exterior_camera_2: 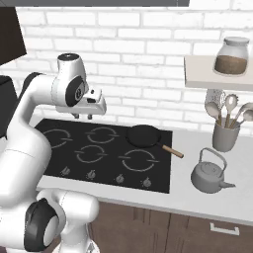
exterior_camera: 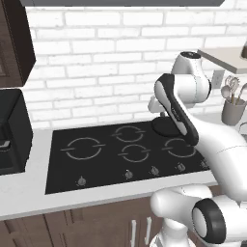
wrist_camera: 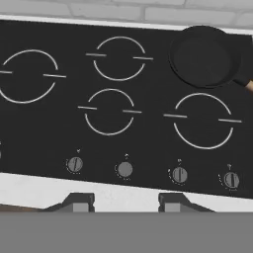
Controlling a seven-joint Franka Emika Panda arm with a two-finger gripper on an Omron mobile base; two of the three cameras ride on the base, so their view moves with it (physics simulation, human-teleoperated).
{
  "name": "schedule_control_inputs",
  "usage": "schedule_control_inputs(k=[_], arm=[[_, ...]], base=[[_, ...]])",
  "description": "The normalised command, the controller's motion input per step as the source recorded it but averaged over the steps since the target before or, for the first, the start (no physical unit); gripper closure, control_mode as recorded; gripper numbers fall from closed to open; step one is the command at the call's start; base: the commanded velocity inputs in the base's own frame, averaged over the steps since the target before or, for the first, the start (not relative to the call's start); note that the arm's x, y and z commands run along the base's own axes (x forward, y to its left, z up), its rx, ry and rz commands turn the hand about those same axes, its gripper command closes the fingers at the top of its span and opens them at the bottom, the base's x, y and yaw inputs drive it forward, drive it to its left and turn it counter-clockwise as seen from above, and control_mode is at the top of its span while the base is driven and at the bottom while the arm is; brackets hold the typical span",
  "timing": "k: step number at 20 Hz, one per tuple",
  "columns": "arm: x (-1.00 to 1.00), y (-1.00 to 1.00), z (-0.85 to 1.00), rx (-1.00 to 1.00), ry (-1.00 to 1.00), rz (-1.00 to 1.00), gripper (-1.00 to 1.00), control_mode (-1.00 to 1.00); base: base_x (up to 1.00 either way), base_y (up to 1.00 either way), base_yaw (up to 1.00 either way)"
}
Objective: Pick the kettle from the counter and place it on a stove burner. Then turn the burner on.
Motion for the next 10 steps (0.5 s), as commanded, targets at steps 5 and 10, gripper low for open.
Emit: schedule_control_inputs(k=[5, 10], arm=[[-0.08, -0.25, -0.08, 0.0, -0.02, 0.0, -1.0, -1.0], [-0.31, -0.57, -0.12, 0.01, 0.0, 0.0, -1.0, -1.0]], base=[[0.0, 0.0, 0.0], [0.0, 0.0, 0.0]])
